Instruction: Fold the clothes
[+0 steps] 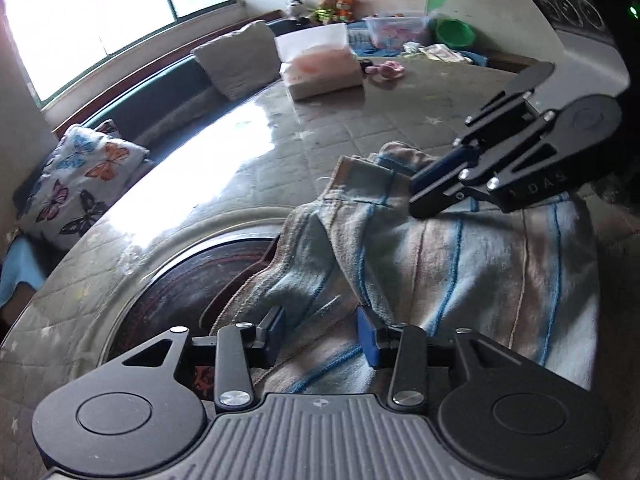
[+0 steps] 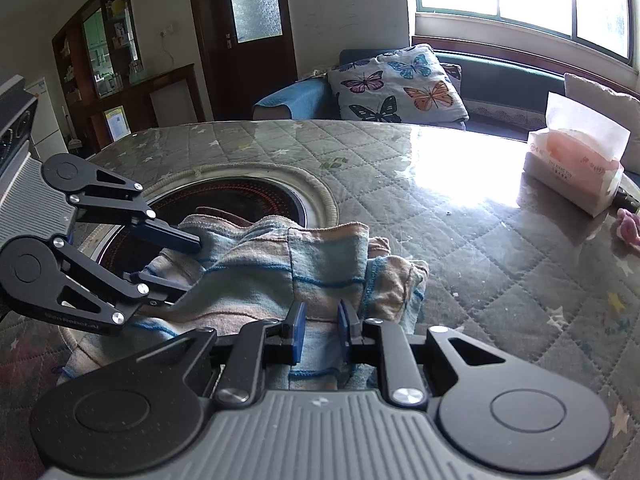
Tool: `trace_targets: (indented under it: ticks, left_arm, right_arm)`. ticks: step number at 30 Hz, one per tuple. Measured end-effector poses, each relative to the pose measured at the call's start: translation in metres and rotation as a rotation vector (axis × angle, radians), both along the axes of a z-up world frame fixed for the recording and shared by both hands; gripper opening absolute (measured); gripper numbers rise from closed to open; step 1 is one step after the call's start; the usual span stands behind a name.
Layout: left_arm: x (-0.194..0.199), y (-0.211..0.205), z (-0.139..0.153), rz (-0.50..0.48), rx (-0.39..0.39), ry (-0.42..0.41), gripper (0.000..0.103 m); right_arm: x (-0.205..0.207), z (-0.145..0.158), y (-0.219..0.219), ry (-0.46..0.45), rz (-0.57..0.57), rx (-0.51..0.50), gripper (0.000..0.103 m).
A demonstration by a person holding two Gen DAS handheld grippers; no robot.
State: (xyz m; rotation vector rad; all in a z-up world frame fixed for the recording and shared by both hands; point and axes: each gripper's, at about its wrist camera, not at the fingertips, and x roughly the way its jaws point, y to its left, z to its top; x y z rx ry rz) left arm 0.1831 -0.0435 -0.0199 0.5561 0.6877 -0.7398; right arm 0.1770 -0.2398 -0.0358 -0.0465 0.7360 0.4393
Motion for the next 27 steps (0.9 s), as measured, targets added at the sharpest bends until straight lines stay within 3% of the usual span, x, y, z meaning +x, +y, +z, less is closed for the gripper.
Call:
trace_targets:
  ticks: [2, 8, 13, 20, 27]
  left_arm:
    - [0.002, 0.001, 0.000, -0.014, -0.024, 0.029, 0.026]
    - [-0.005, 0.004, 0.004, 0.035, -0.054, -0.007, 0.008]
    - [-0.014, 0.009, 0.015, 0.099, -0.071, -0.067, 0.005]
    - [-0.012, 0.008, 0.021, 0.142, -0.005, -0.136, 0.005]
    - [-0.008, 0.012, 0.021, 0.235, -0.004, -0.169, 0.005]
  right_arm:
    - [0.000, 0.000, 0.000, 0.000, -0.001, 0.001, 0.017]
    - [-0.001, 0.000, 0.001, 0.001, -0.006, 0.002, 0.017]
    - [0.000, 0.000, -0.001, 0.001, -0.010, 0.006, 0.017]
    - [0.000, -0.001, -0.002, 0.001, -0.016, 0.013, 0.017]
    - [-0.001, -0.002, -0.001, -0.003, -0.016, 0.007, 0.017]
